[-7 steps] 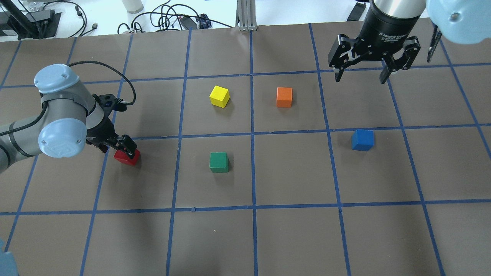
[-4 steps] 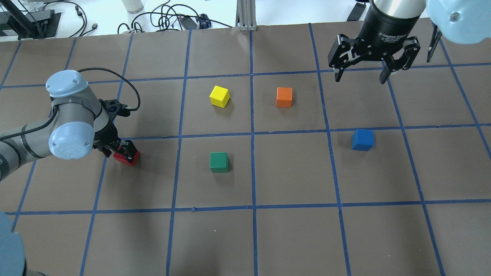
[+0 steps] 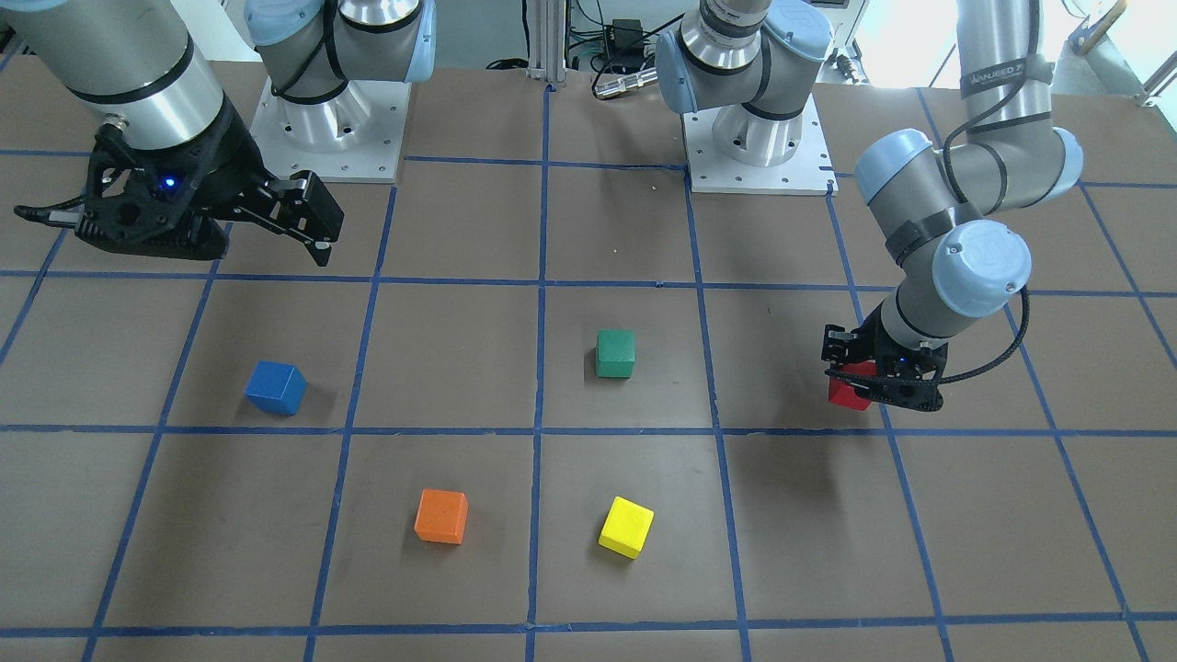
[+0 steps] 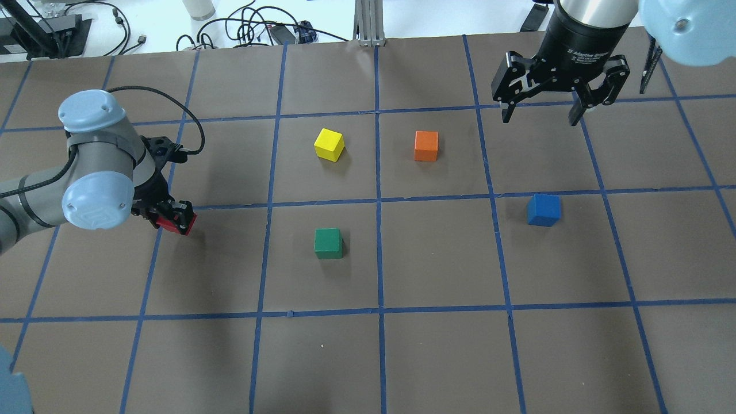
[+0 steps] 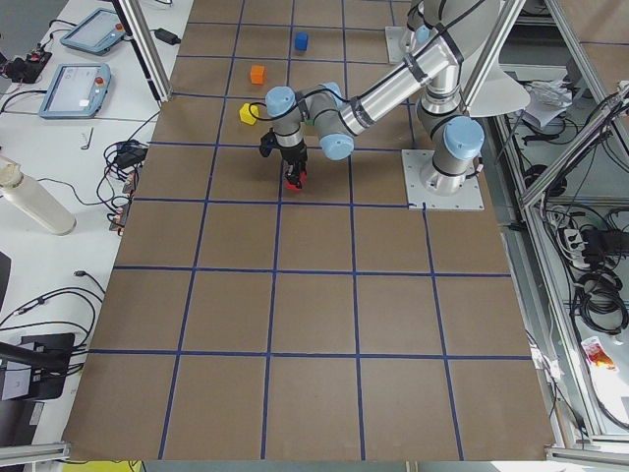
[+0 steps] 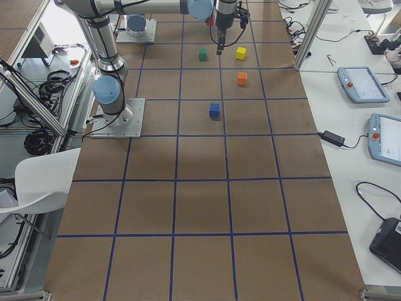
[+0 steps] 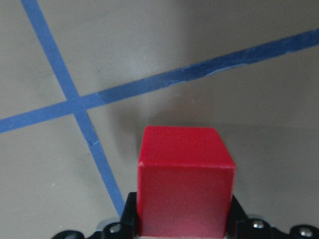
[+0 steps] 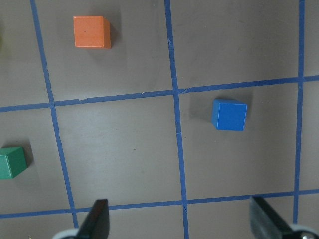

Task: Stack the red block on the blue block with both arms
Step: 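Carry the red cube with the left gripper toward the table center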

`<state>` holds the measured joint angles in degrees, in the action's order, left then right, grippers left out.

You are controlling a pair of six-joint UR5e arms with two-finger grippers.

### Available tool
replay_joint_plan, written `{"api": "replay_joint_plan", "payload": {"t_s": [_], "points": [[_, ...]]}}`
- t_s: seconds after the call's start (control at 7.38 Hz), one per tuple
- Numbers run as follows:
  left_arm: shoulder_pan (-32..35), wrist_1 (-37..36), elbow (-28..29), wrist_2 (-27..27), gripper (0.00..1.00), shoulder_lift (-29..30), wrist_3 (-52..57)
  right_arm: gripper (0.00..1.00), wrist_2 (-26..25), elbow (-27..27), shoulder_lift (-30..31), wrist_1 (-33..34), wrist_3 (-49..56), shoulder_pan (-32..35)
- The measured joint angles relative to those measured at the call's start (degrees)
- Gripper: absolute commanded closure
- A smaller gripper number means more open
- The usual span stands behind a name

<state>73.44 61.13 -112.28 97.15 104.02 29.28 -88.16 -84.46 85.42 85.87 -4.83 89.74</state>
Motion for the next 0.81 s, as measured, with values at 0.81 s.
{"api": "replay_joint_plan", "payload": {"t_s": [0.81], "points": [[24.69,16.7,16.31,-10.76,1.0,0.37,-36.1,0.0,-0.25,0.0,0.07,-0.66,0.68,0.0]]}}
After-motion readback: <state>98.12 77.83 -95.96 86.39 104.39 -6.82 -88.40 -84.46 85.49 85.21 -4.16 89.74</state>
